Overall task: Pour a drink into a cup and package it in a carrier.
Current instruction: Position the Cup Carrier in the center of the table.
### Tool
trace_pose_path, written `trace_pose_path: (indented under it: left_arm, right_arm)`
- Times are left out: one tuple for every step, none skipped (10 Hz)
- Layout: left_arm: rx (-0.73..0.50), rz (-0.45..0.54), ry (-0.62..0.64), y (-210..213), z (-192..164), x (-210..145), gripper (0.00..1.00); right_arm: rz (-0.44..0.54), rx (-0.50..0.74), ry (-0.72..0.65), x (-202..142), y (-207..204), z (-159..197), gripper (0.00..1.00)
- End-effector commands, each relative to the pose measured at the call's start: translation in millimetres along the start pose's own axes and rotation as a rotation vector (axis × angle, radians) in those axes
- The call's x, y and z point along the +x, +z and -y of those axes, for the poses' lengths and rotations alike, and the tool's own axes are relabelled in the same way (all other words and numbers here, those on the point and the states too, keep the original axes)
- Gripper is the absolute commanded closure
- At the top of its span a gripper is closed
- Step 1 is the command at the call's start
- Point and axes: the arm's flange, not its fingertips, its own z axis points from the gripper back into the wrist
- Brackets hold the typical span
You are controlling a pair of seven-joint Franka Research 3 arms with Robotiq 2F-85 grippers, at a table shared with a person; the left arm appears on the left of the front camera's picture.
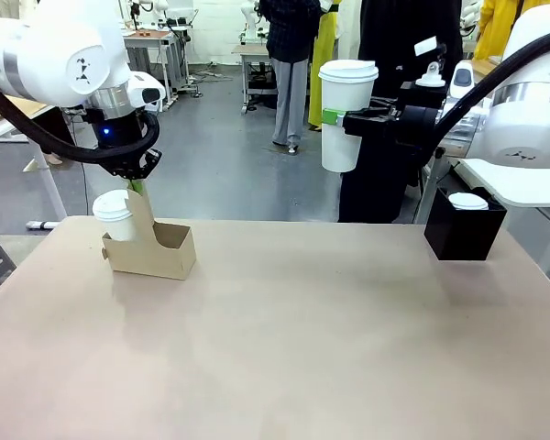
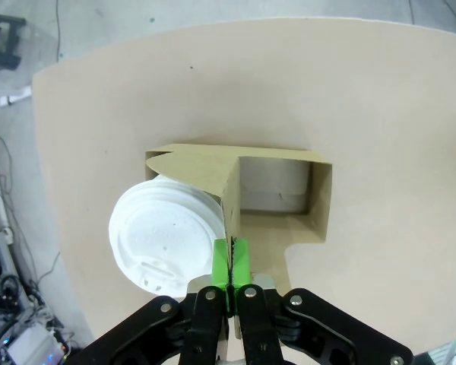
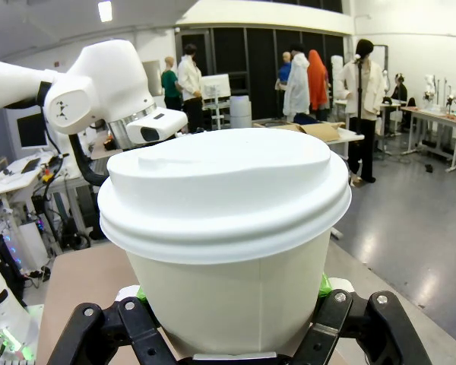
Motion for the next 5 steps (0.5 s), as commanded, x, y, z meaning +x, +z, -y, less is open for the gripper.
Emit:
trace_pose_path:
  left_arm:
    - [0.03,0.038,0.038,34.3,6.3,-13.0,0.98]
    - [0.035,0.053,0.055,53.8,12.1,-18.0,0.98]
    - [0.034,0.066,0.061,75.0,25.5,-27.2,0.98]
    - [0.02,0.077,0.081,96.2,42.8,-38.3,0.98]
    - [-0.003,0.087,0.118,116.9,64.2,-52.9,0.98]
  right_arm:
    - [0.001,-0.004,0.022,4.8,-2.0,-1.3,0.2]
    - [0.001,-0.004,0.022,4.8,-2.0,-1.3,0.2]
    - [0.001,-0.004,0.022,4.8,-2.0,-1.3,0.2]
    - [0.001,-0.004,0.022,4.8,-2.0,-1.3,0.2]
    - [0.001,-0.004,0.022,4.8,-2.0,-1.3,0.2]
